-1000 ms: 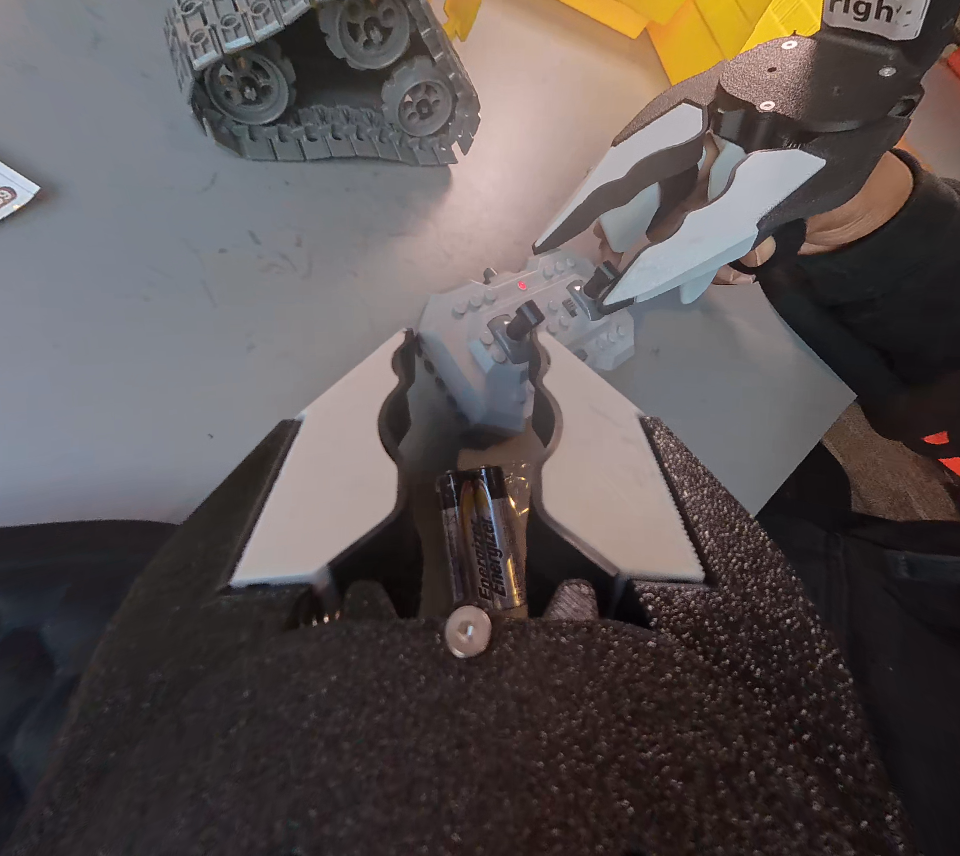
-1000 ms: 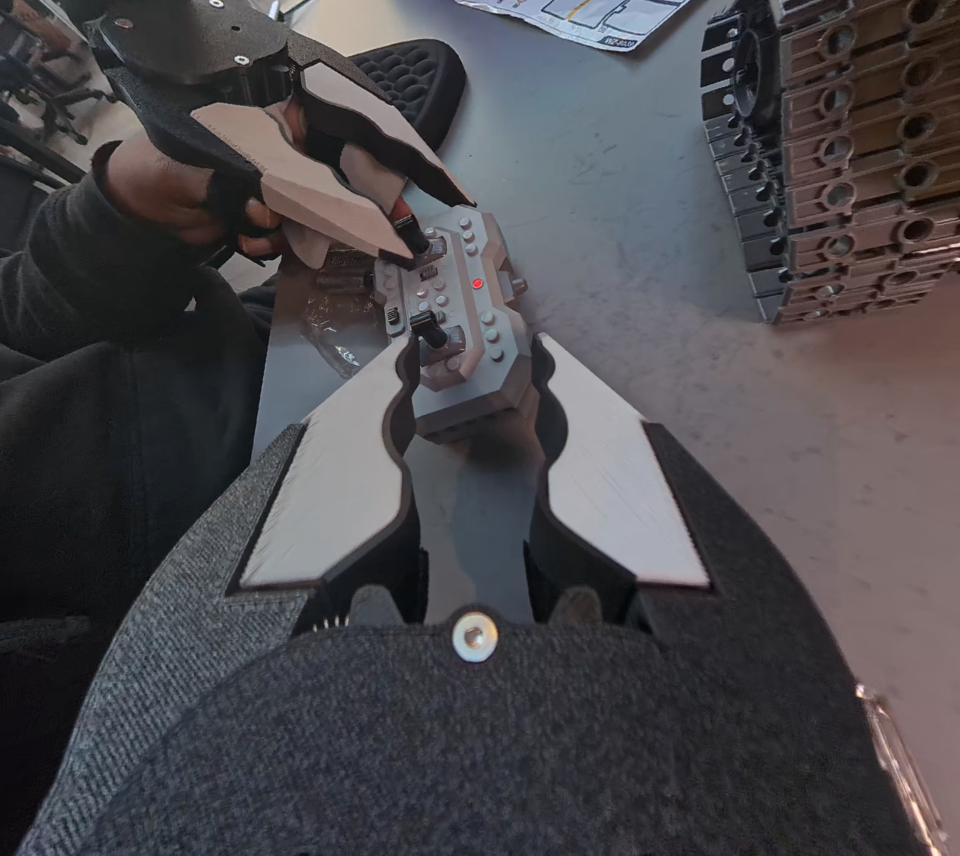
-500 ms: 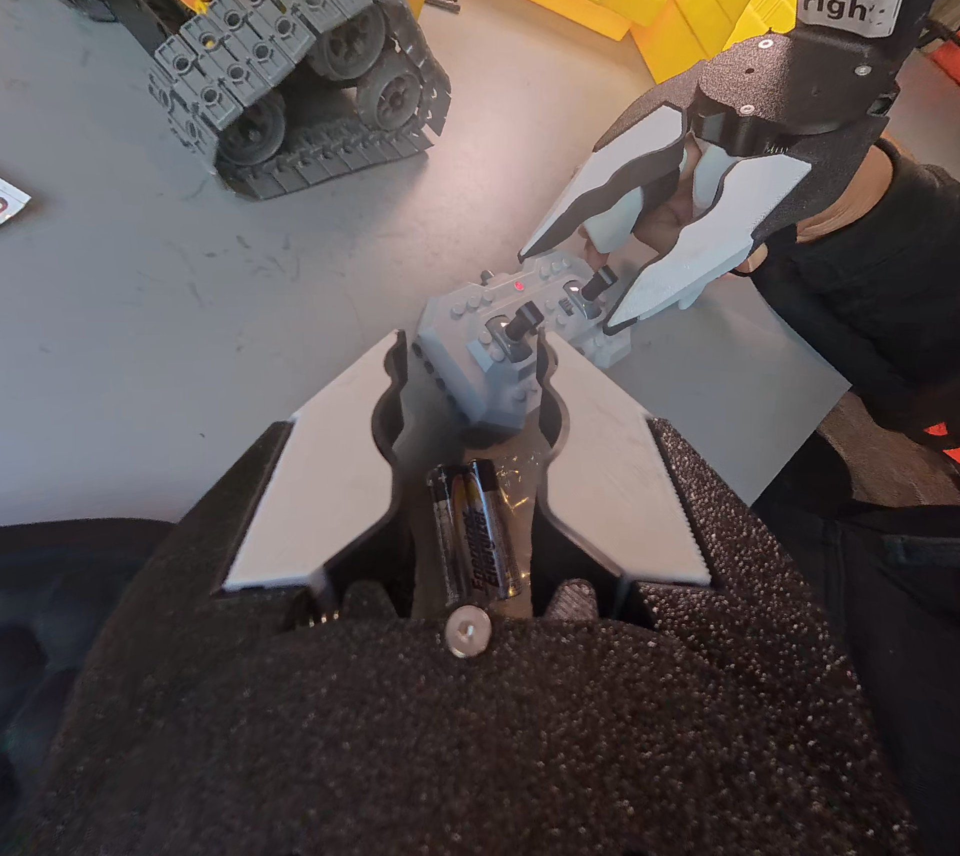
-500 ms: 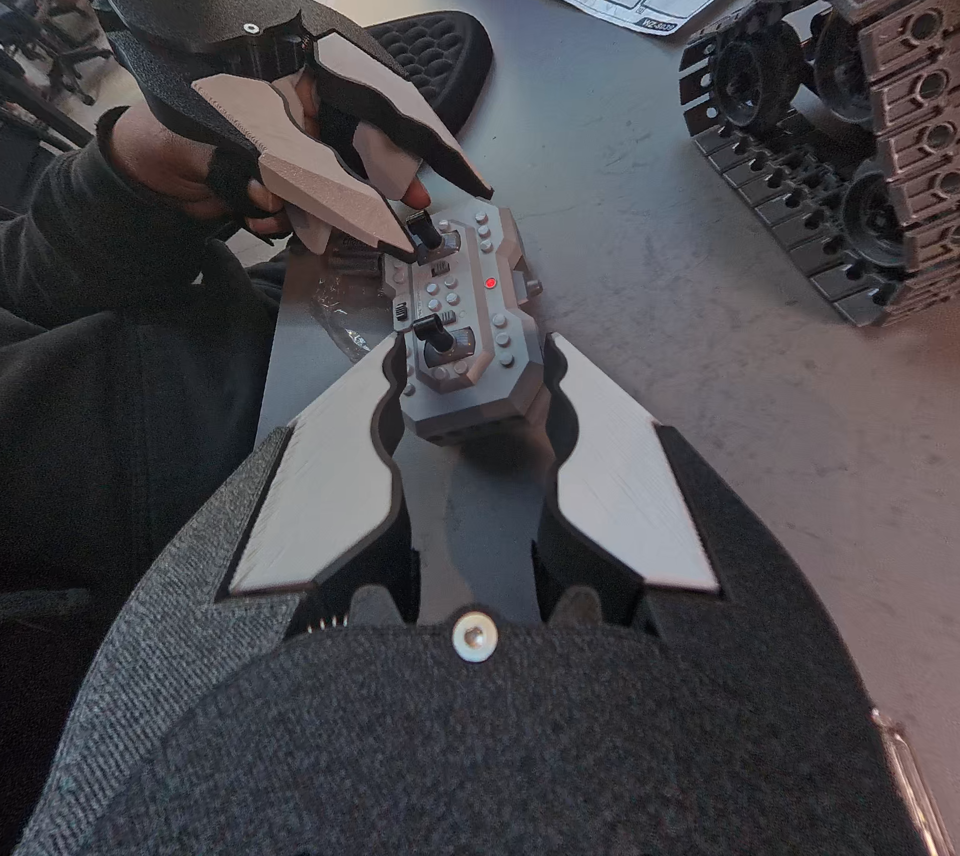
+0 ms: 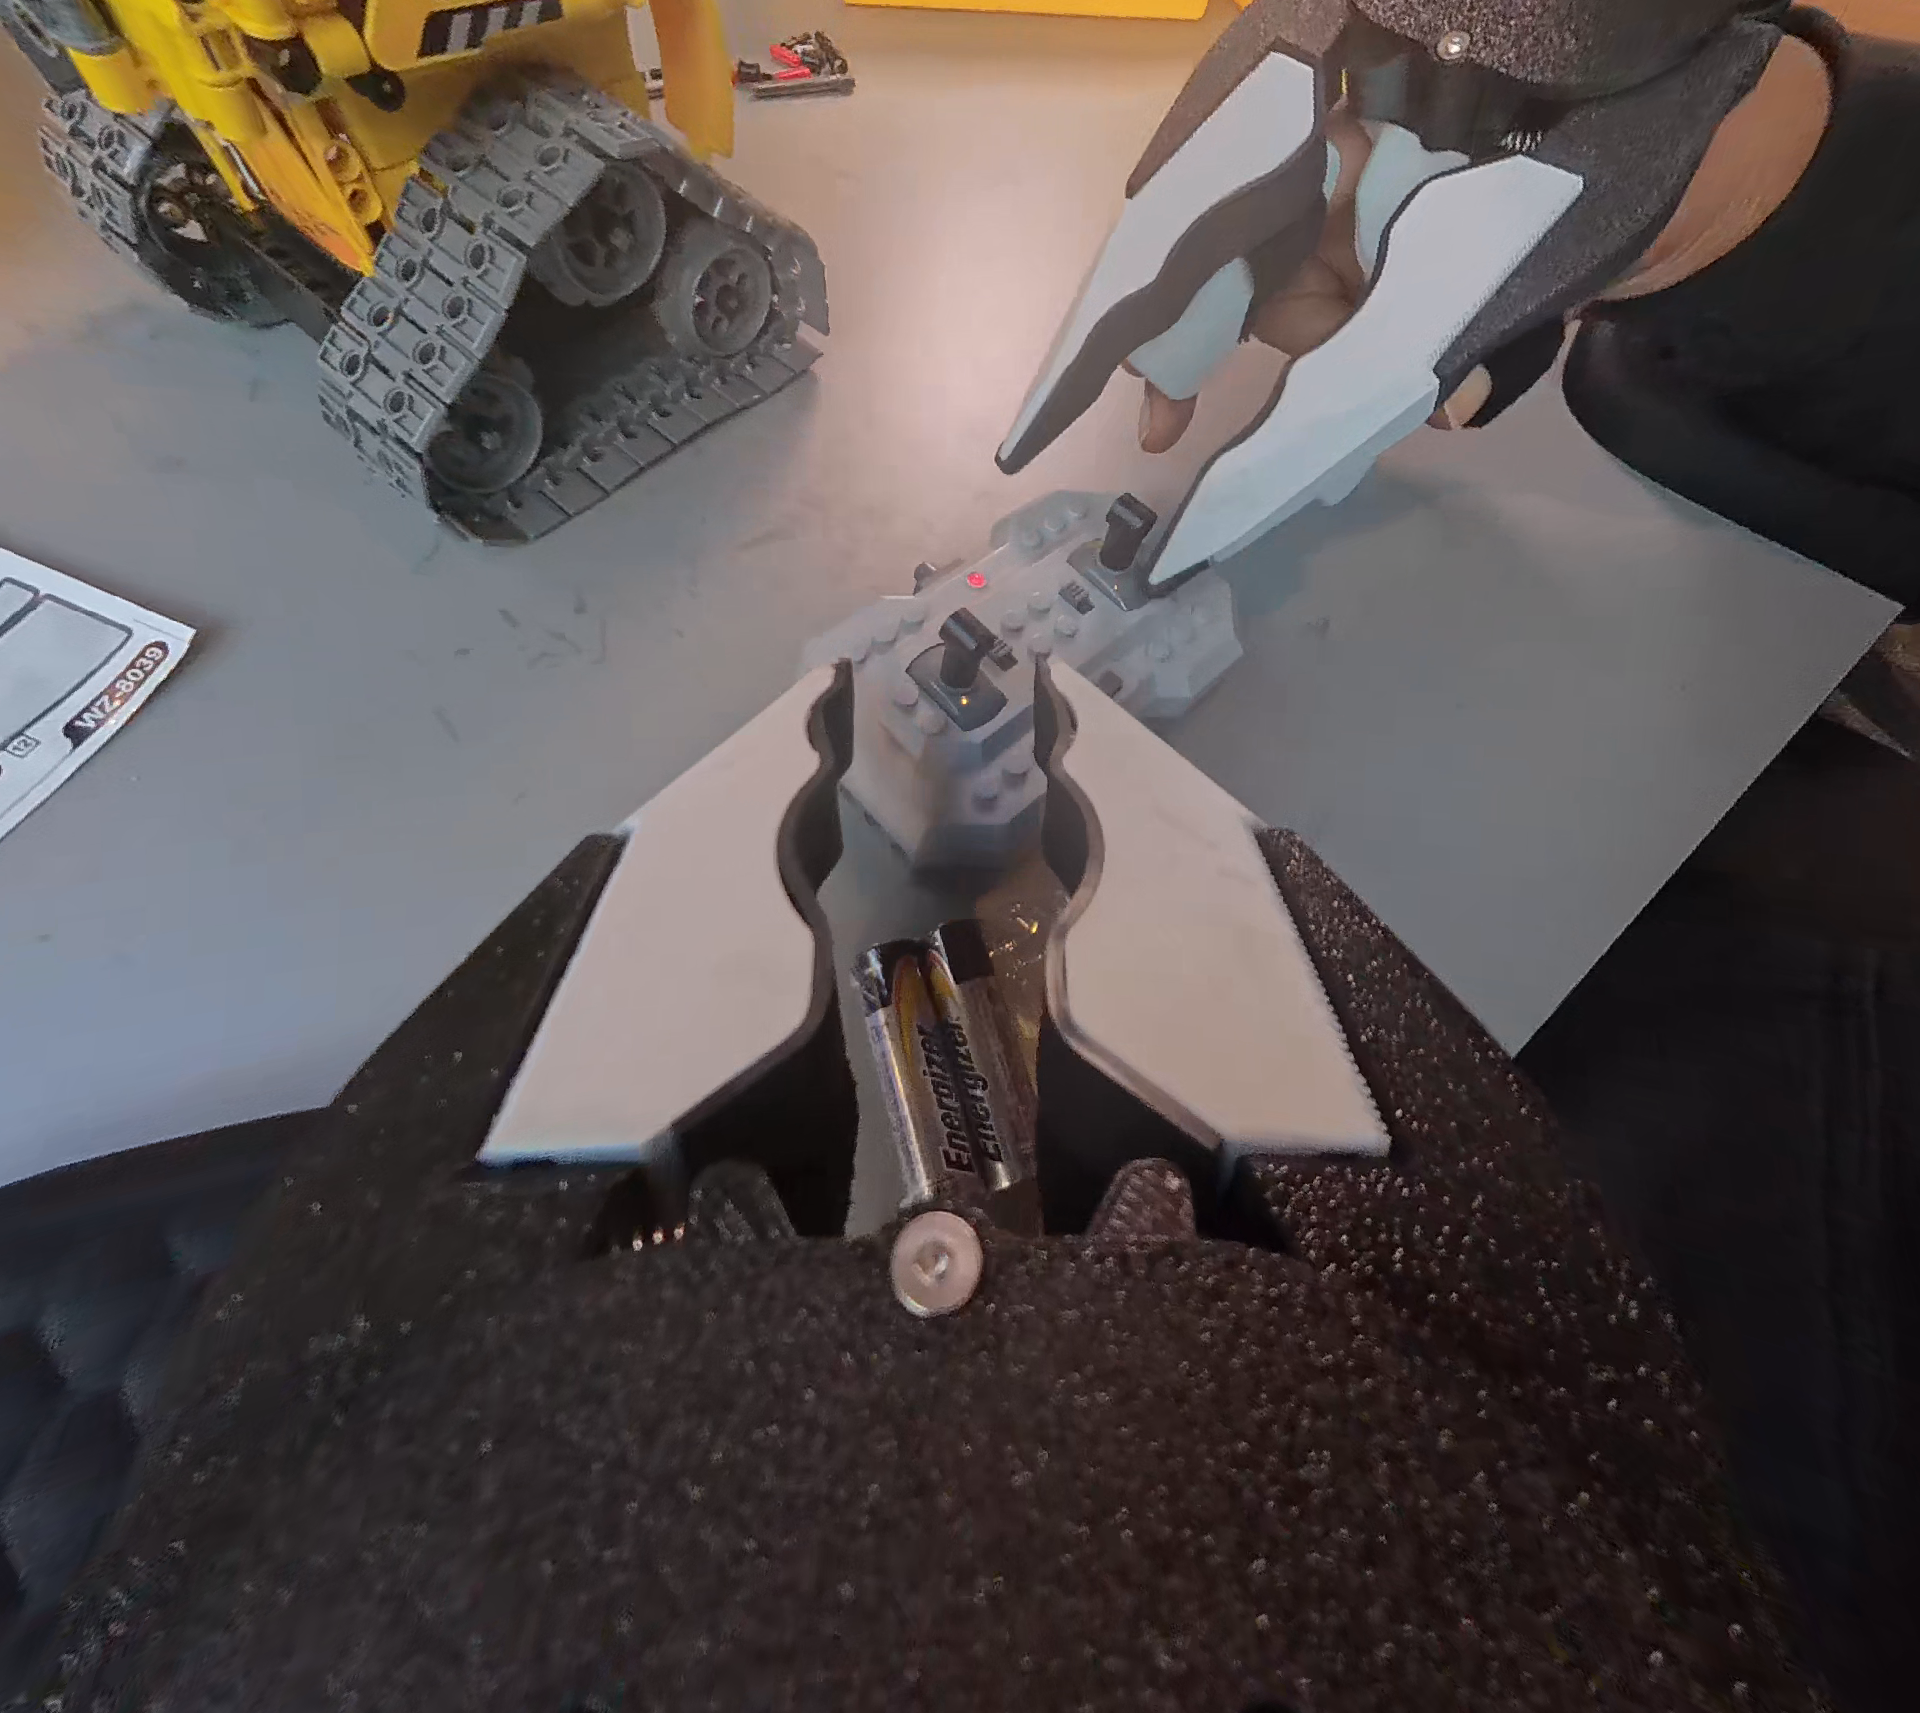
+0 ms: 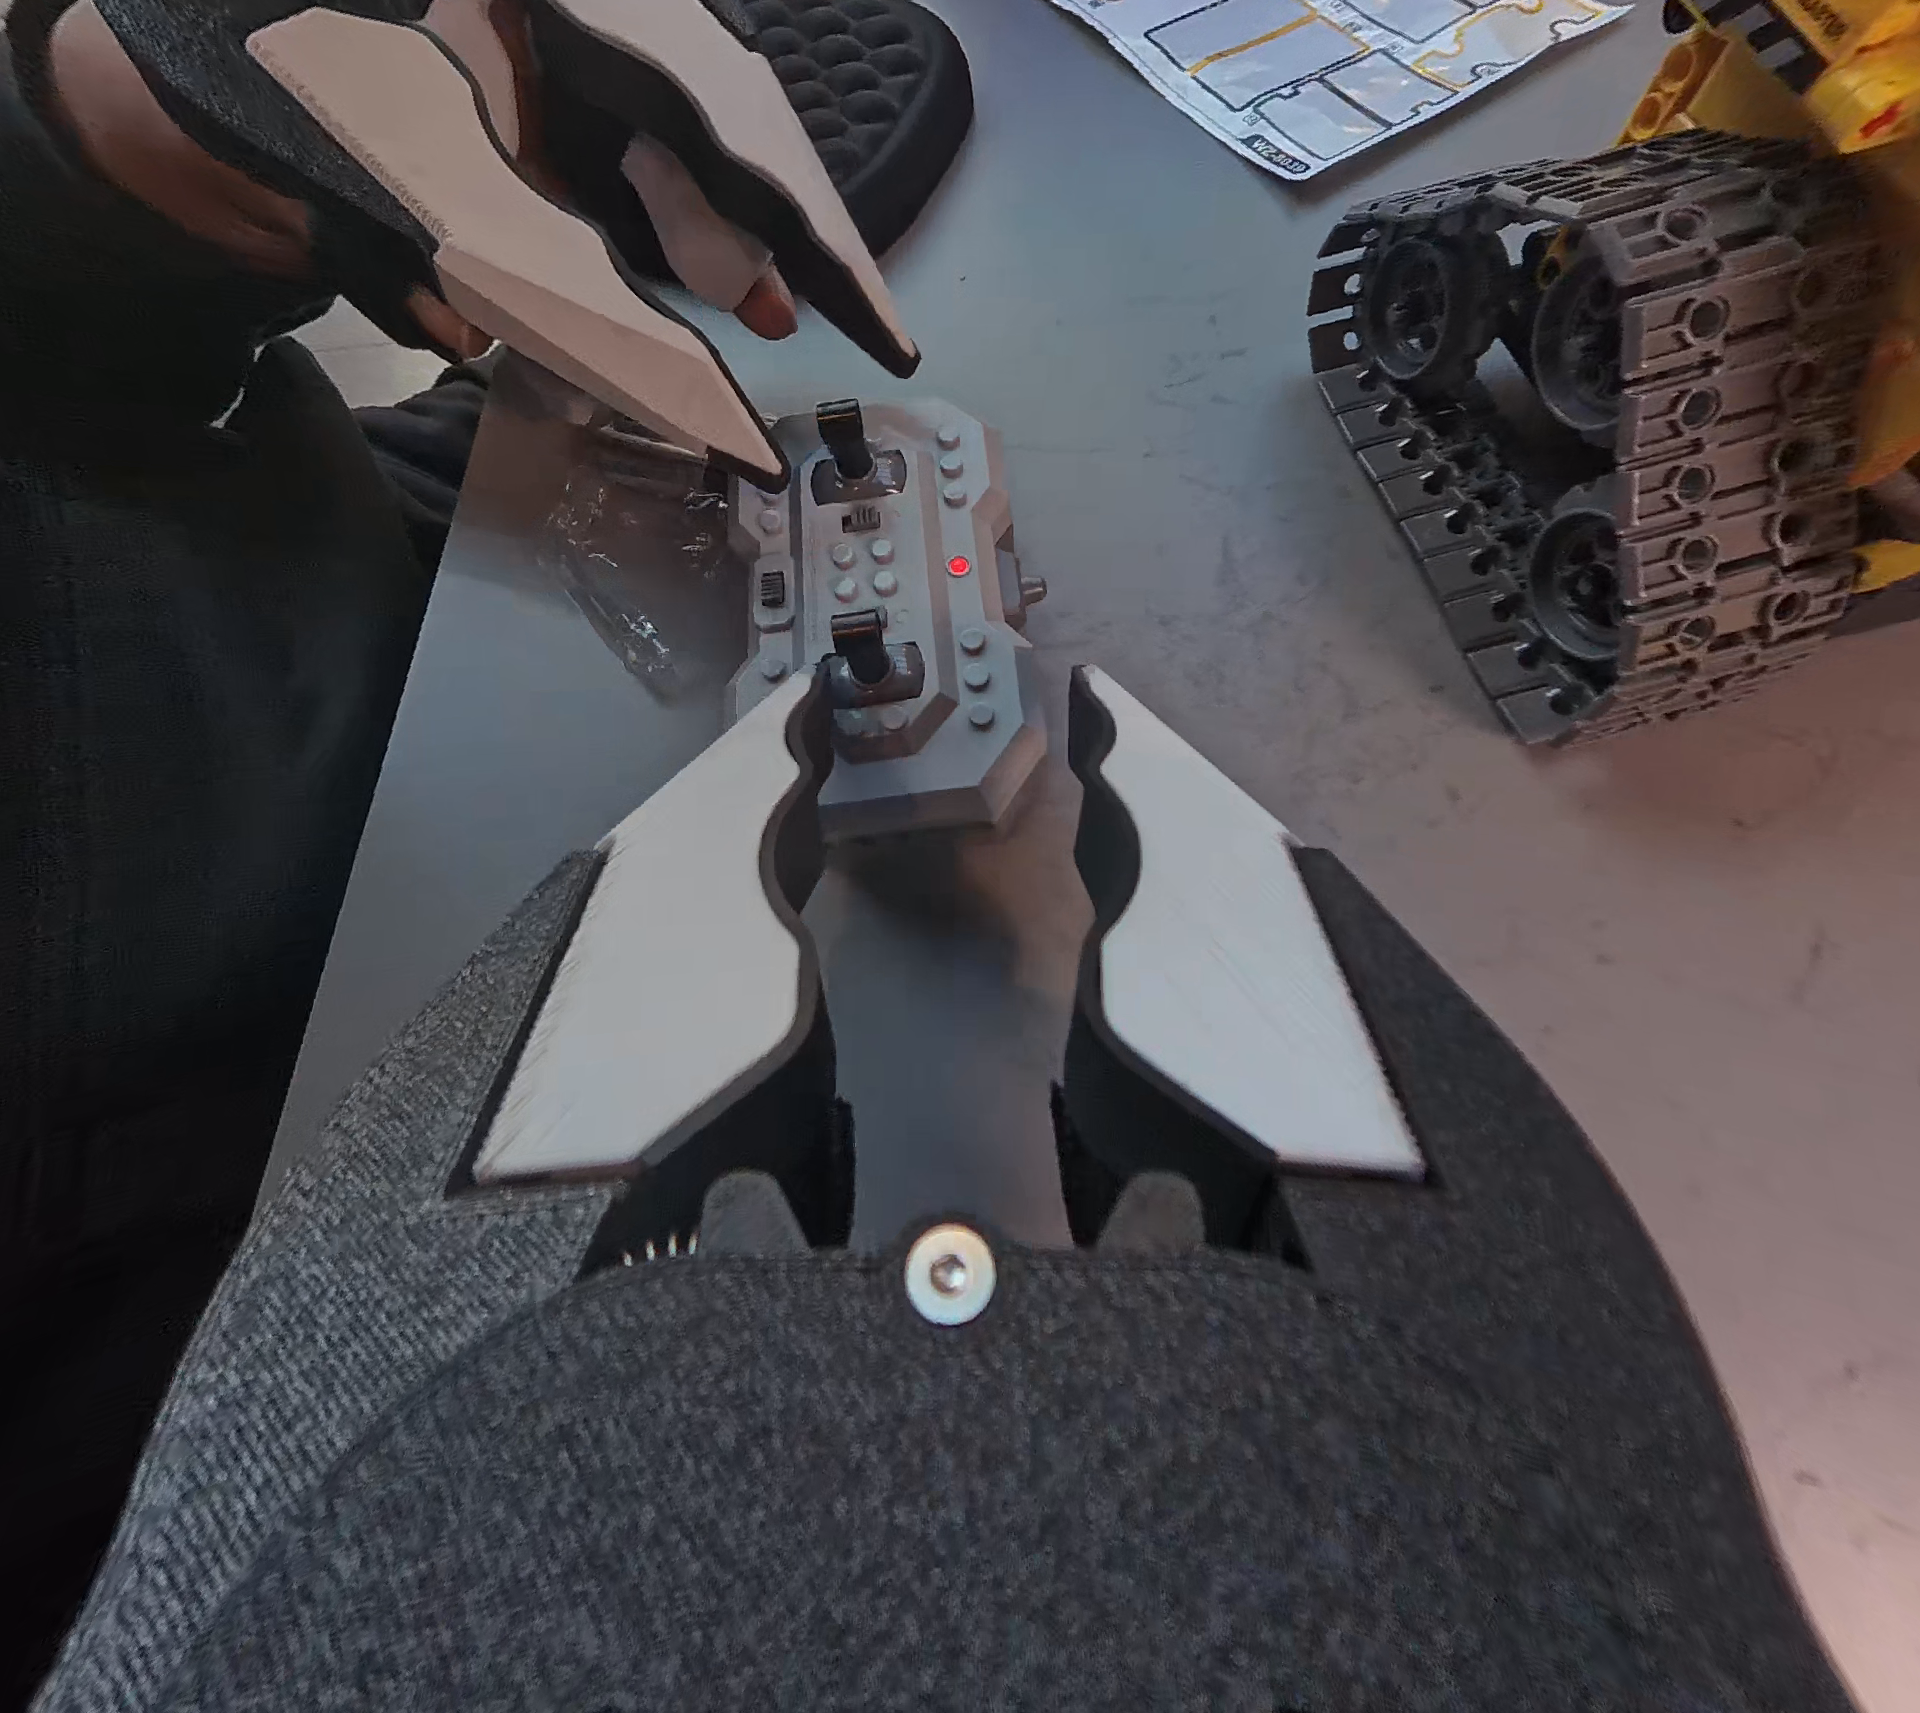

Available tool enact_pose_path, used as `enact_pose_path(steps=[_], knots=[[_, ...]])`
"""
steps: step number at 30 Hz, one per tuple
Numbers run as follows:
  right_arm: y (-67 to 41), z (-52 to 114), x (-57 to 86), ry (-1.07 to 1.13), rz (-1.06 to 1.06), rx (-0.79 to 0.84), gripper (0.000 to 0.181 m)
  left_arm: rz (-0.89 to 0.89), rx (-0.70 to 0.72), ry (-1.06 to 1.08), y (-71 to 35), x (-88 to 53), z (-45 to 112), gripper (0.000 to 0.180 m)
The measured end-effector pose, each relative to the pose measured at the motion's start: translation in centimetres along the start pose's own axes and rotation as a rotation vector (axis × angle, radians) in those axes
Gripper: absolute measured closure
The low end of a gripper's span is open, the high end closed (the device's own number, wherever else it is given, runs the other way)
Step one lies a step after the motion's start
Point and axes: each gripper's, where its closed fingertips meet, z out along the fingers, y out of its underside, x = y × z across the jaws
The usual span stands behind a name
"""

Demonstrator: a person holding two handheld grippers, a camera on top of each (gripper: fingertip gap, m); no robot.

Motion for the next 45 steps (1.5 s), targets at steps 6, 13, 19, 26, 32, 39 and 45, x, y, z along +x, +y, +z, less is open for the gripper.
enact_pose_path(steps=[6,13,19,26,32,39,45], knots=[[-1.3,-1.2,0.2,-0.020,-0.003,0.063,0.135,0.035,0.007,-0.019,0.1,0.2,-0.3,0.157],[-4.5,-4.9,5.3,0.151,-0.073,0.154,0.116,-0.009,0.119,-0.136,-2.1,-2.8,-2.6,0.134],[-8.5,-6.2,12.4,0.249,-0.229,0.105,0.087,-0.069,0.191,-0.152,-5.5,-6.3,-2.7,0.123],[-10.9,-1.8,17.5,0.144,-0.330,-0.179,0.046,-0.060,0.185,-0.102,-8.0,-7.8,0.3,0.119],[-7.2,1.9,17.3,-0.034,-0.299,-0.397,0.051,-0.075,0.209,-0.197,-6.7,-9.3,-1.4,0.117],[-8.1,2.0,16.5,-0.011,-0.311,-0.345,0.064,-0.179,0.235,-0.182,-4.9,-10.6,-3.5,0.117],[-8.3,1.8,15.9,0.010,-0.260,-0.302,0.066,-0.151,0.231,-0.155,-5.3,-10.2,-3.6,0.118]])
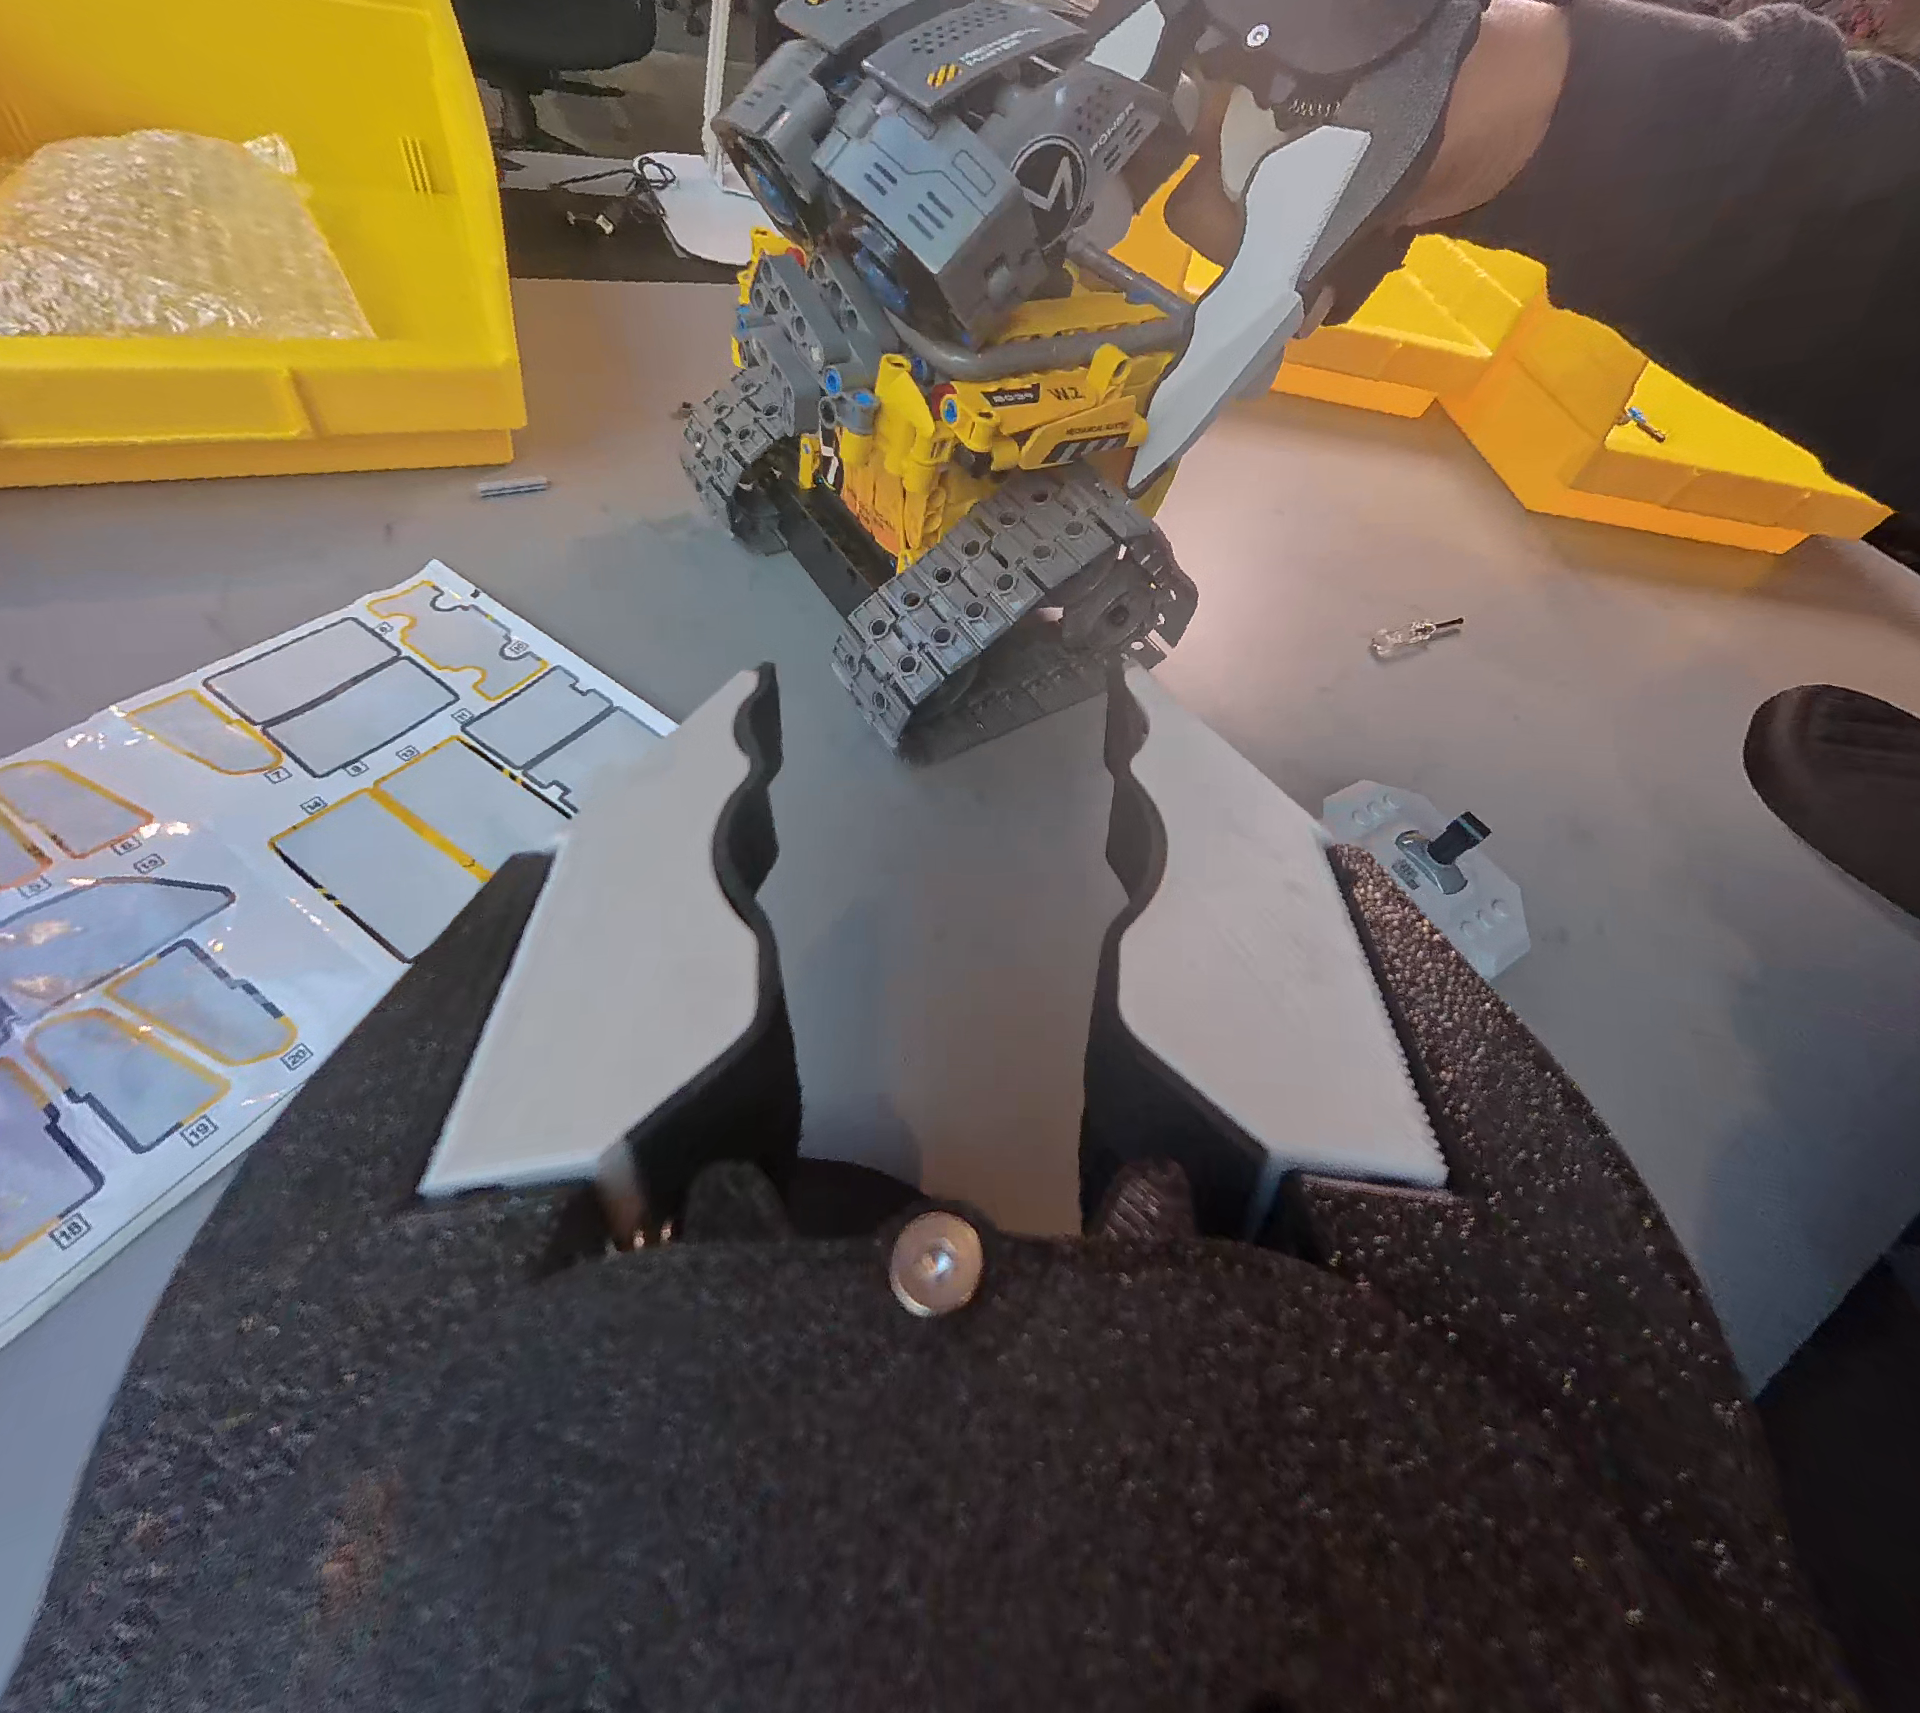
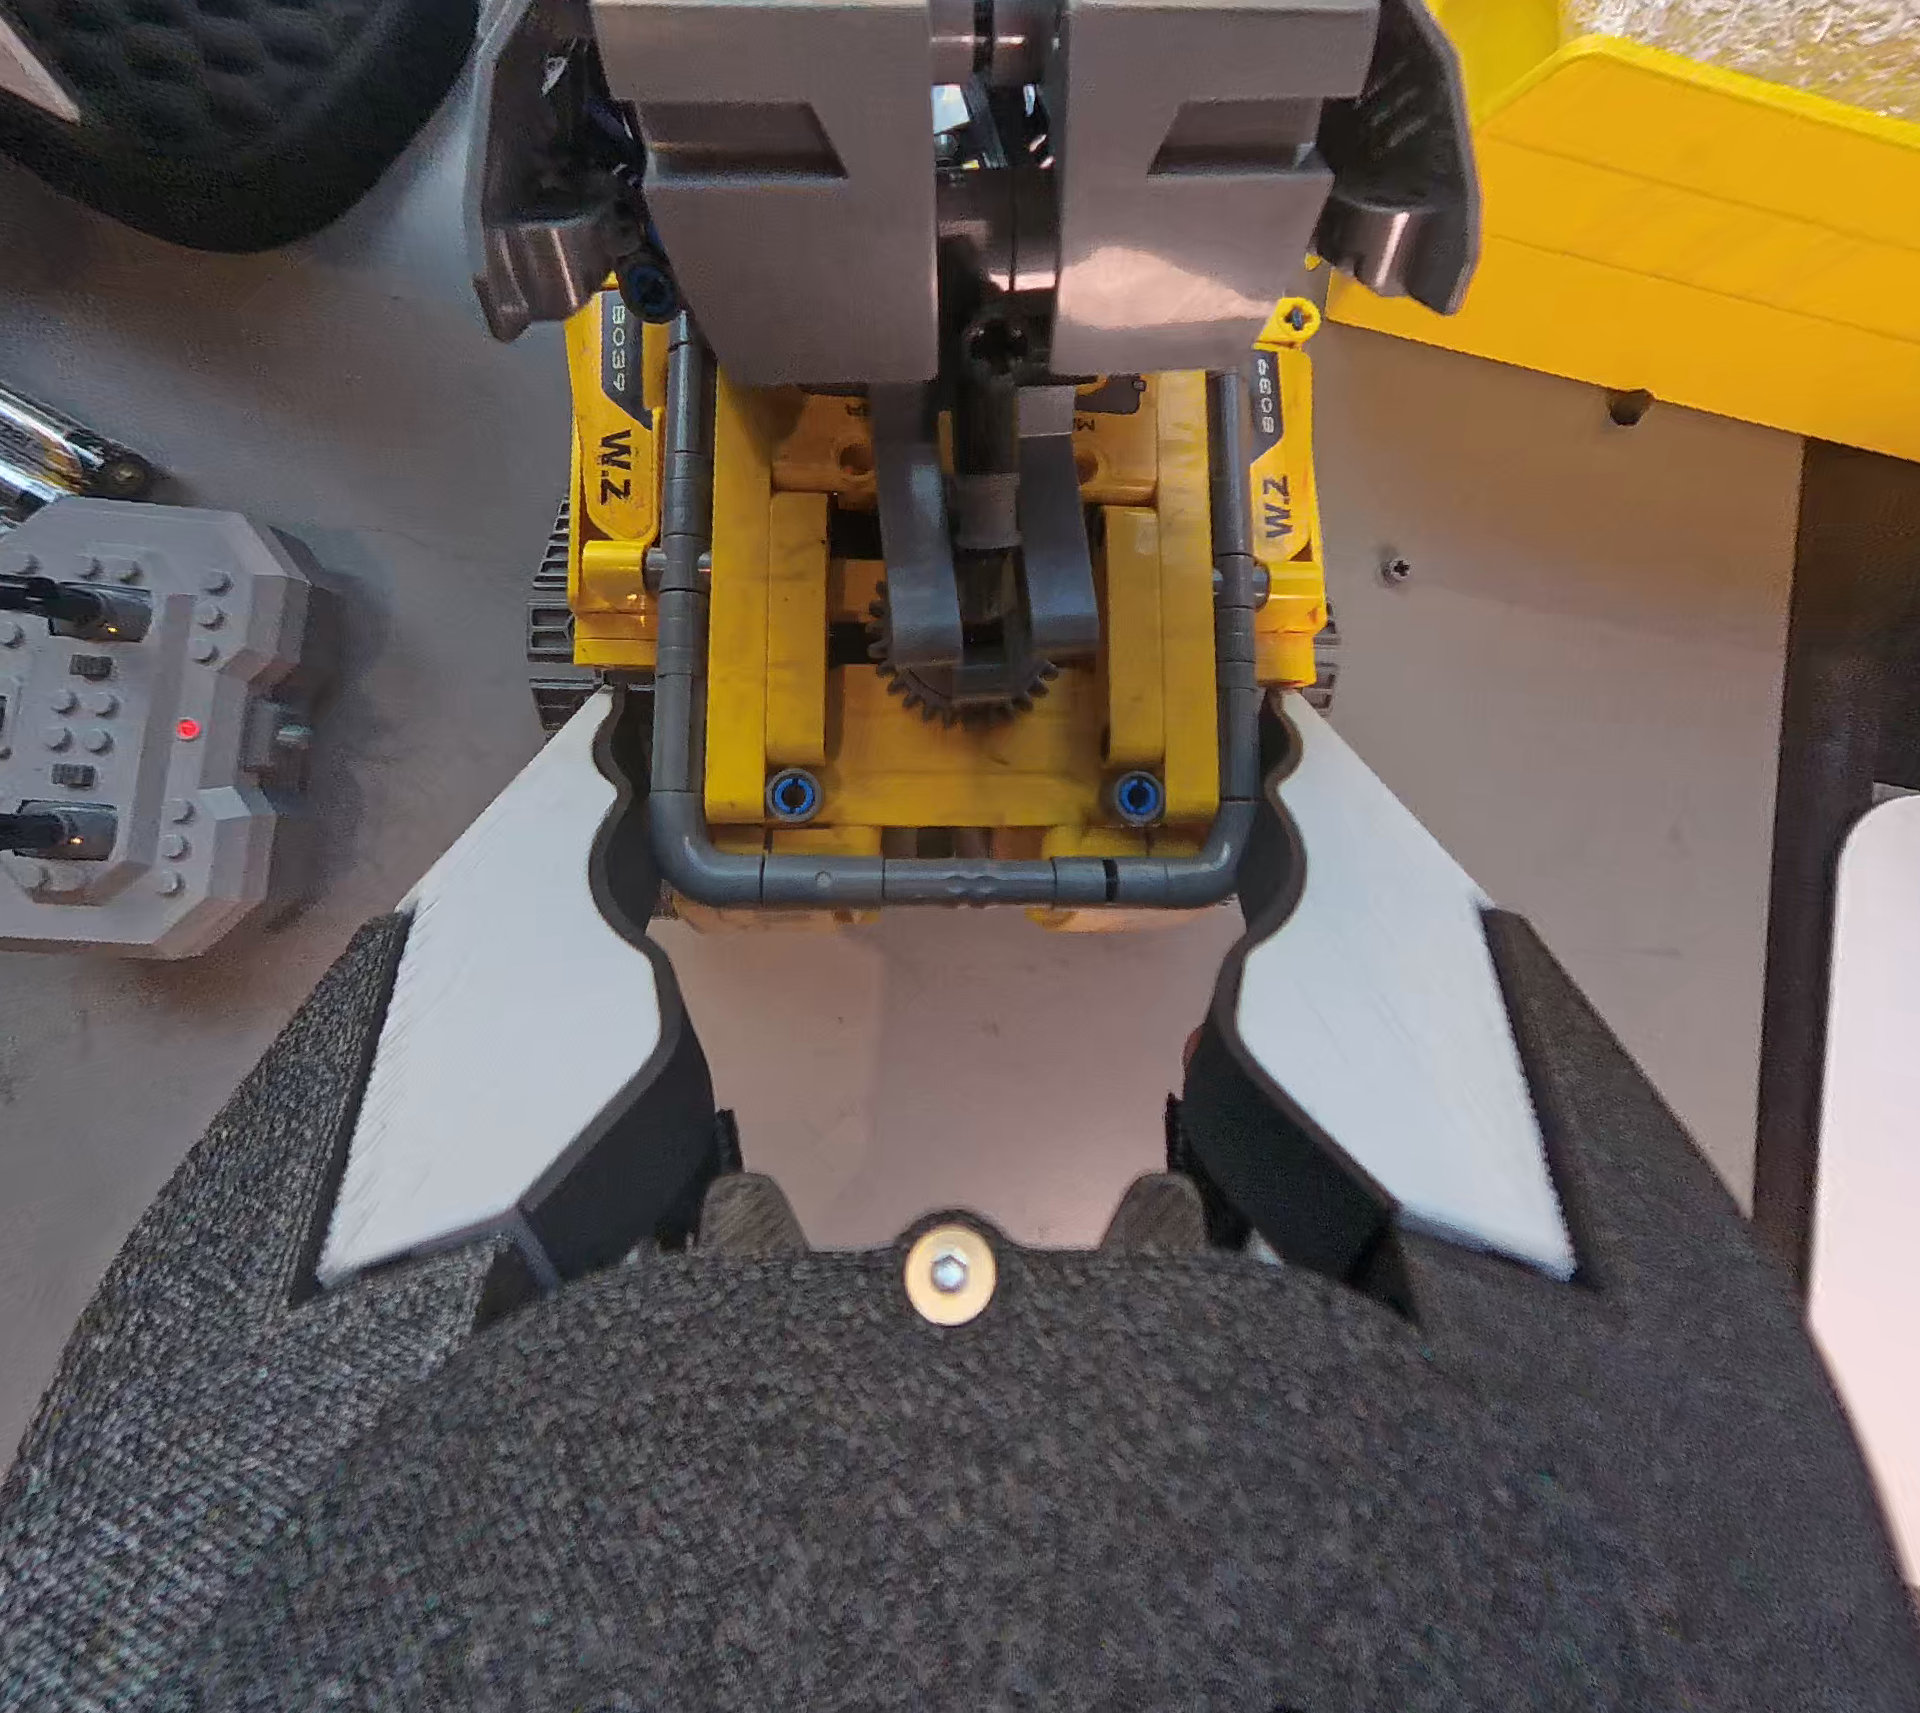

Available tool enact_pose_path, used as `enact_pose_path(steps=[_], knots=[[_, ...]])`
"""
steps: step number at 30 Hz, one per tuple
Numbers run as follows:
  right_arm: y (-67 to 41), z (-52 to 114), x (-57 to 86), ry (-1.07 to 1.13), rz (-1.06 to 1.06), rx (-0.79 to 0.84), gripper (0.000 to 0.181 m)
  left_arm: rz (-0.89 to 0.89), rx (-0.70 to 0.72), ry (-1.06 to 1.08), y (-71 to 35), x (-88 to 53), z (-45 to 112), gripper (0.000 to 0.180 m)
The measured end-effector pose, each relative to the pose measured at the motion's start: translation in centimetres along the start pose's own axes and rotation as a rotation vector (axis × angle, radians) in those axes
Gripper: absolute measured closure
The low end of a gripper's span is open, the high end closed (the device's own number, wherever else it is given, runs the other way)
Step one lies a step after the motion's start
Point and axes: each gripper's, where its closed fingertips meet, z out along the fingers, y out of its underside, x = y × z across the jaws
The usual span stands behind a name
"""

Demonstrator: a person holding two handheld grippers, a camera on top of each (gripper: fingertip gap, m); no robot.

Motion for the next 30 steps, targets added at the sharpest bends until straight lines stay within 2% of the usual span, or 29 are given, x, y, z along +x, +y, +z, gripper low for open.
enact_pose_path(steps=[15,22,30], knots=[[-2.6,-2.0,0.4,0.043,0.251,0.072,0.069,-0.020,0.051,0.060,-1.1,1.8,-1.5,0.119],[-8.4,-6.2,-0.8,0.152,0.192,0.149,0.069,-0.011,0.110,-0.065,-0.2,2.2,-7.9,0.120],[-21.3,-9.9,-8.9,0.174,0.069,0.354,0.069,0.007,0.171,-0.343,3.4,4.2,-20.5,0.119]])
